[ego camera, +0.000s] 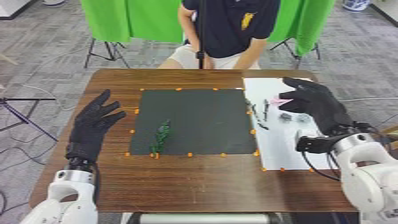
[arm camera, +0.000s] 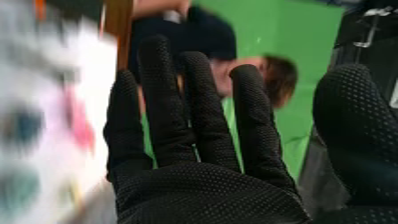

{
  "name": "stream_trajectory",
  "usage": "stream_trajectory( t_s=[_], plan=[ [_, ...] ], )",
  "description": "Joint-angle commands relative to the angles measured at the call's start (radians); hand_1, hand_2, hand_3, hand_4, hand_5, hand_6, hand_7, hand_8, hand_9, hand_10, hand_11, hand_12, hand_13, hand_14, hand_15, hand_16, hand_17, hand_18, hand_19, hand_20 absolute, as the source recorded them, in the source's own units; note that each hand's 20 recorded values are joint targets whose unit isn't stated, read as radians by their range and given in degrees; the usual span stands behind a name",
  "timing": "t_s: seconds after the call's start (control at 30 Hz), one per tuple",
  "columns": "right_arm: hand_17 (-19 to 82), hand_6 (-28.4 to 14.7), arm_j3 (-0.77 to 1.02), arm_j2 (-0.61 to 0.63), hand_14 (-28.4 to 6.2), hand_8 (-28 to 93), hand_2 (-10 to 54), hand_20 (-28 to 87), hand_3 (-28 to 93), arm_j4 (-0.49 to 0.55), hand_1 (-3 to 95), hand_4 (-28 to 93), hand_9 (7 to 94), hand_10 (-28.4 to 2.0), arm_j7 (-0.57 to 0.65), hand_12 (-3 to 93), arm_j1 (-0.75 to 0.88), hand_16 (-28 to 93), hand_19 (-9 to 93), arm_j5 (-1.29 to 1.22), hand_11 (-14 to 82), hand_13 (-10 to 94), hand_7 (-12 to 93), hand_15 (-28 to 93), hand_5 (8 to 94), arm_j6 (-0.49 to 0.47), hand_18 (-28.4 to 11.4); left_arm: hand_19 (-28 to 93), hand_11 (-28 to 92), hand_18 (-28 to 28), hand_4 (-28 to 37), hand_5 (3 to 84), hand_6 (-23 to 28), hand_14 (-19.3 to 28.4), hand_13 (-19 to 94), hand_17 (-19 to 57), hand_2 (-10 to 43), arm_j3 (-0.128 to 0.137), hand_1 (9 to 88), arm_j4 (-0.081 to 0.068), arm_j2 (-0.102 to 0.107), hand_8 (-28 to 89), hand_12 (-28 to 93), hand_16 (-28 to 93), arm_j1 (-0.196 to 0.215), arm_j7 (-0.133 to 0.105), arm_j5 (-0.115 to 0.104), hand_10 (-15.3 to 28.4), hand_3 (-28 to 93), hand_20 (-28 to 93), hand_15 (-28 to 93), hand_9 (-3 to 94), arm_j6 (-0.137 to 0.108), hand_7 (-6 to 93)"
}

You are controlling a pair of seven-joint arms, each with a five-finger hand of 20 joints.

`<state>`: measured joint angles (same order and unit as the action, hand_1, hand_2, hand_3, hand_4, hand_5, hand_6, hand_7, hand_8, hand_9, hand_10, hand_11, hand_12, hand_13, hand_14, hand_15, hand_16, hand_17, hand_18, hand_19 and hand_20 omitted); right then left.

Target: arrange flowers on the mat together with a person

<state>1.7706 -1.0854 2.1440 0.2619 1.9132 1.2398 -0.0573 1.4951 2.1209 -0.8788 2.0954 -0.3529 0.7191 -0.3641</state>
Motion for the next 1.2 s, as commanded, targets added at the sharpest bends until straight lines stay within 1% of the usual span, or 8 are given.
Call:
stream_trajectory(
  t_s=[0.03,0.17,0.4,0.73,0.8,1.0,1.1,1.2],
  plan=[
    [16,1.3,0.069,0.159,-14.6,-13,-0.2,20,78,0.044,26.7,-25,59.8,-14.2,0.109,15.6,0.116,12,62,0.179,24.7,57,15,54,48.0,0.213,-24.7,47,24,22.4,-28.3,33.4,5.1,25.1,27,-8.5,7.5,0.015,23.7,0.010,-0.007,-11,7,-9,0.027,0.008,0.003,17.3,79,15,49,33.5,-0.010,13.2],
    [22,0.1,0.105,0.201,-14.3,-12,-3.4,19,77,0.057,29.6,-24,63.5,-14.3,0.206,16.2,0.177,12,65,0.299,28.8,61,16,57,51.1,0.252,-25.5,47,24,22.4,-28.3,33.4,5.1,25.1,27,-8.5,7.5,0.018,23.8,0.013,-0.011,-11,7,-9,0.029,0.012,0.011,17.2,79,15,49,33.5,-0.004,13.1],
    [26,-0.1,0.118,0.275,-14.2,-12,-5.5,12,76,0.043,30.8,-23,64.1,-14.9,0.356,15.5,0.240,11,71,0.489,29.4,63,15,57,52.1,0.223,-25.0,47,24,22.3,-28.3,33.3,5.1,24.9,27,-8.5,7.5,0.024,23.9,0.012,-0.021,-11,7,-9,0.034,0.022,0.017,17.2,79,15,49,33.4,0.001,13.2],
    [28,-0.5,0.030,0.312,-13.6,-13,-7.2,10,74,-0.026,33.8,-23,67.1,-15.2,0.448,15.7,0.257,11,73,0.706,29.0,65,17,57,56.7,0.208,-24.4,47,24,22.3,-28.3,33.4,5.2,24.8,27,-8.5,7.4,0.022,24.2,0.009,-0.021,-11,7,-9,0.026,0.022,0.018,17.2,79,15,49,33.5,0.005,13.1],
    [28,-0.6,0.000,0.317,-13.5,-13,-7.2,10,74,-0.045,33.9,-23,67.6,-15.1,0.465,15.8,0.245,12,74,0.762,28.8,65,17,57,57.1,0.196,-24.3,47,25,22.3,-28.3,33.4,5.2,24.8,27,-8.5,7.4,0.023,24.2,0.008,-0.025,-11,7,-9,0.025,0.028,0.023,17.1,79,15,49,33.4,0.010,13.1],
    [28,-0.6,-0.033,0.321,-13.5,-13,-7.5,9,74,-0.073,33.8,-22,68.1,-15.0,0.466,15.8,0.246,12,74,0.820,28.8,66,17,56,58.7,0.153,-24.3,47,25,22.3,-28.3,33.4,5.2,24.8,27,-8.5,7.3,0.021,24.3,0.009,-0.015,-11,7,-9,0.023,0.017,0.013,17.1,79,15,49,33.4,0.001,13.1],
    [28,-0.7,-0.049,0.324,-13.4,-13,-7.7,8,74,-0.084,33.9,-22,68.2,-15.0,0.478,15.8,0.247,12,74,0.838,28.6,66,17,56,59.5,0.146,-24.4,47,25,22.3,-28.3,33.4,5.2,24.9,27,-8.5,7.3,0.022,24.3,0.008,-0.022,-11,7,-9,0.019,0.026,0.021,17.1,79,15,49,33.4,0.008,13.2],
    [28,-0.8,-0.059,0.327,-13.3,-12,-7.8,8,74,-0.091,34.0,-22,68.6,-14.7,0.481,15.9,0.247,12,74,0.863,28.8,66,17,56,60.3,0.131,-24.4,47,25,22.3,-28.2,33.4,5.2,24.8,27,-8.5,7.4,0.020,24.4,0.008,-0.017,-11,7,-9,0.017,0.019,0.017,17.1,79,15,49,33.4,0.006,13.2]
  ],
)
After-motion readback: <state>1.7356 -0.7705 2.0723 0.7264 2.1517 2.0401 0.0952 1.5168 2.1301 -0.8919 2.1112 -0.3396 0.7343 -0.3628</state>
